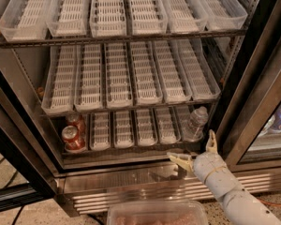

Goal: Pick water bottle from bottom shelf of fridge

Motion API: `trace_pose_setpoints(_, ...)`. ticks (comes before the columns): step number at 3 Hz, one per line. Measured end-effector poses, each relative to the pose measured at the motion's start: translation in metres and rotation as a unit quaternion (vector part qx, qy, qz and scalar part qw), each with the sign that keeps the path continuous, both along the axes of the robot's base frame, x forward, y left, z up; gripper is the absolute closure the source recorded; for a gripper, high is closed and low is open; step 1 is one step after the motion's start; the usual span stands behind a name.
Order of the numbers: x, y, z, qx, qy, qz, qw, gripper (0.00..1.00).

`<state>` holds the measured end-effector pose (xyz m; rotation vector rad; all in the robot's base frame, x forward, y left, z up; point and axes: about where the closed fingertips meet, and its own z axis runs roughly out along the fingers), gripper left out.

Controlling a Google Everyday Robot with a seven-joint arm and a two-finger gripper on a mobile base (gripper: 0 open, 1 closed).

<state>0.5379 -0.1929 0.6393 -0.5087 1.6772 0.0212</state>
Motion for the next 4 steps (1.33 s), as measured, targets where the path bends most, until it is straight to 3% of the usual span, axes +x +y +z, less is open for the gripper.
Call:
trace_pose_setpoints(2, 0.0149, 0.0016, 0.0101, -0.011, -0.034, -0.011, 0.9993, 0.09)
trace_pose_setpoints(3, 0.0149, 0.0016, 0.0101, -0.011, -0.034, -0.011, 0.9993, 0.12)
trace_pose_setpoints(4, 0.0149, 0.0016, 0.0101, -0.011, -0.034, -0.011, 0.9993, 0.00)
